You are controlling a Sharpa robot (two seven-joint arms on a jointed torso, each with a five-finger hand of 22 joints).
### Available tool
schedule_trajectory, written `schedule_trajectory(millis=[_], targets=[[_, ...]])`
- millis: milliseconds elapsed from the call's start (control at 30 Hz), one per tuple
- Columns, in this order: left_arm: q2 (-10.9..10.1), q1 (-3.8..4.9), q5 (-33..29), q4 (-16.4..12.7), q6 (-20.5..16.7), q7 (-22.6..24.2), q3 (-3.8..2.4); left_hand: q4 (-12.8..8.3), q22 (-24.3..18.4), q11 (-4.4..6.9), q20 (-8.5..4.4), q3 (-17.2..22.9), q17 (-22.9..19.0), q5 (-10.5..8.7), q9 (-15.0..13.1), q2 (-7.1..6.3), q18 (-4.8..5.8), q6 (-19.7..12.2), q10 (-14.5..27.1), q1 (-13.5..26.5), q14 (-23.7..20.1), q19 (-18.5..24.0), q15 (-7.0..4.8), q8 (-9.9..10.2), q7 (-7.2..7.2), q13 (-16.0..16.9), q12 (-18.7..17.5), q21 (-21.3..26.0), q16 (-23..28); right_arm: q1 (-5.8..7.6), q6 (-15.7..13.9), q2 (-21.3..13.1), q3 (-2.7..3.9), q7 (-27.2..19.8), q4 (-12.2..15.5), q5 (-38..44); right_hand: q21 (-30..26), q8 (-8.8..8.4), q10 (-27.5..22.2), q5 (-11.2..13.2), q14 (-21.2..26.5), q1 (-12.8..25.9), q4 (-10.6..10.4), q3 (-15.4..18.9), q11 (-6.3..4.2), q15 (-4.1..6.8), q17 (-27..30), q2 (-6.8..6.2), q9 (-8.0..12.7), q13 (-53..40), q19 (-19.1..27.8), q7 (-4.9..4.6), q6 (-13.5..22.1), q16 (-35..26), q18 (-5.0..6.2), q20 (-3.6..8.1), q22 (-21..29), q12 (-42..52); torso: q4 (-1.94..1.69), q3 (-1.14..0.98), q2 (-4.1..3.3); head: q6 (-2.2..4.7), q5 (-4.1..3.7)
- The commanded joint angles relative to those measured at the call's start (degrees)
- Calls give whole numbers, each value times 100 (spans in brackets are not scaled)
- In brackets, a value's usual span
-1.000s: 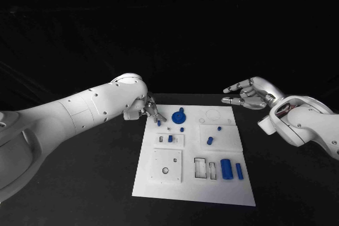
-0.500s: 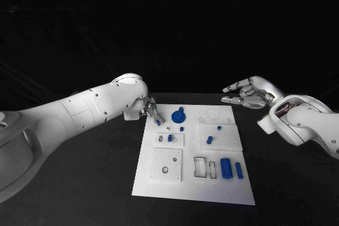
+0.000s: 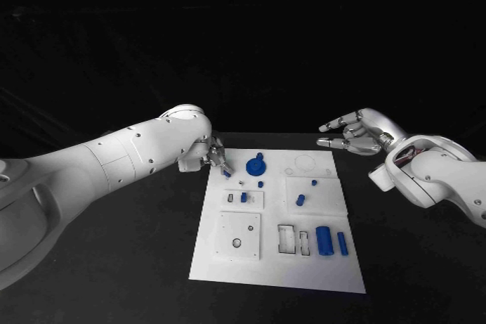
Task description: Assemble the parts on the task board
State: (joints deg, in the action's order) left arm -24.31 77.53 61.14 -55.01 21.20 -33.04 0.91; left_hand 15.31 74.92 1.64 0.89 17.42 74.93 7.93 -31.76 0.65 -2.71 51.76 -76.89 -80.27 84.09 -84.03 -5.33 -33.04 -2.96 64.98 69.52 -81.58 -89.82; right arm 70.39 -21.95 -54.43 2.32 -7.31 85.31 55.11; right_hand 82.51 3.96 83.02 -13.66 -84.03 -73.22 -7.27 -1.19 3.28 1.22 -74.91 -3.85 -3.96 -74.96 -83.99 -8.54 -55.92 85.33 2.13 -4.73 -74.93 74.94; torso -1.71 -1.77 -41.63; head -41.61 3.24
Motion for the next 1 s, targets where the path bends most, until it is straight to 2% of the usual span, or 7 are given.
schedule_trajectory(millis=[33,133,233,500,633,733,1000], targets=[[-30,0,-217,-54,-325,131,1,-525,264,18,7,1084,1507,35,-275,-294,-4,-18,-18,220,591,-213,20,-200,25,9,-30,20,-18,-3,72,7,0,-27,-7,15,-19,0,-32,-21,-392,28,3,24,4,-16,-593,47,-9,-588,40,20,-15,-33,100,-13,-41,-6,-2,-1,3,-6,-6],[-96,0,-281,-155,-469,165,2,-630,277,20,13,1621,1507,82,-386,-497,-2,-24,-59,460,591,-218,22,-292,28,48,5,17,-18,-4,78,8,0,-25,-11,14,-19,0,-32,-21,-392,28,3,24,4,-16,-593,47,-9,-588,40,20,-15,-33,100,-13,-41,-6,-1,-1,5,-11,-4],[-206,0,-330,-343,-622,170,4,-710,290,16,10,1851,1507,121,-441,-581,0,-24,-83,585,591,-222,22,-336,48,69,25,12,-18,-5,84,8,0,-22,-15,13,-19,0,-32,-21,-392,28,3,24,4,-16,-593,47,-9,-588,40,20,-15,-33,100,-13,-41,-6,-7,-5,9,-17,-9],[-780,-43,-297,-1377,-1251,170,10,-849,356,24,6,2148,1507,176,-523,-700,14,-10,-144,795,591,-245,9,-401,64,140,89,-29,-18,-9,93,-8,-1,-21,-17,-4,-17,0,-30,-24,-391,25,3,26,4,-16,-591,49,-9,-590,38,20,-16,-35,99,-12,-46,-1,-21,-5,14,-10,-38],[-1038,-126,-112,-1860,-1515,206,16,-880,397,31,1,2204,1507,185,-541,-731,22,5,-176,842,591,-260,4,-417,72,183,128,-58,-18,-9,96,-28,-2,-16,-14,-8,-17,0,-30,-24,-391,25,3,26,4,-16,-591,49,-9,-590,38,20,-16,-35,99,-12,-46,-1,-40,-1,32,-36,-33],[-1234,-227,154,-2241,-1751,257,22,-897,411,36,-1,2234,1507,184,-549,-752,25,13,-189,862,591,-265,1,-424,77,198,142,-68,-18,-10,95,-41,-3,-15,-10,-11,-17,0,-30,-24,-391,25,3,26,4,-16,-591,49,-9,-590,38,20,-16,-35,99,-12,-46,-1,-62,1,39,-51,-37],[-1496,-416,755,-2774,-2018,333,42,-926,450,44,-5,2278,1507,181,-560,-802,33,31,-208,887,591,-279,-4,-433,87,216,158,-95,-18,-12,99,-48,-4,-21,-8,-20,-19,1,-31,-28,-392,27,0,31,3,-15,-593,51,-9,-587,38,20,-16,-35,99,-12,-44,-5,-91,9,51,-92,-45]])
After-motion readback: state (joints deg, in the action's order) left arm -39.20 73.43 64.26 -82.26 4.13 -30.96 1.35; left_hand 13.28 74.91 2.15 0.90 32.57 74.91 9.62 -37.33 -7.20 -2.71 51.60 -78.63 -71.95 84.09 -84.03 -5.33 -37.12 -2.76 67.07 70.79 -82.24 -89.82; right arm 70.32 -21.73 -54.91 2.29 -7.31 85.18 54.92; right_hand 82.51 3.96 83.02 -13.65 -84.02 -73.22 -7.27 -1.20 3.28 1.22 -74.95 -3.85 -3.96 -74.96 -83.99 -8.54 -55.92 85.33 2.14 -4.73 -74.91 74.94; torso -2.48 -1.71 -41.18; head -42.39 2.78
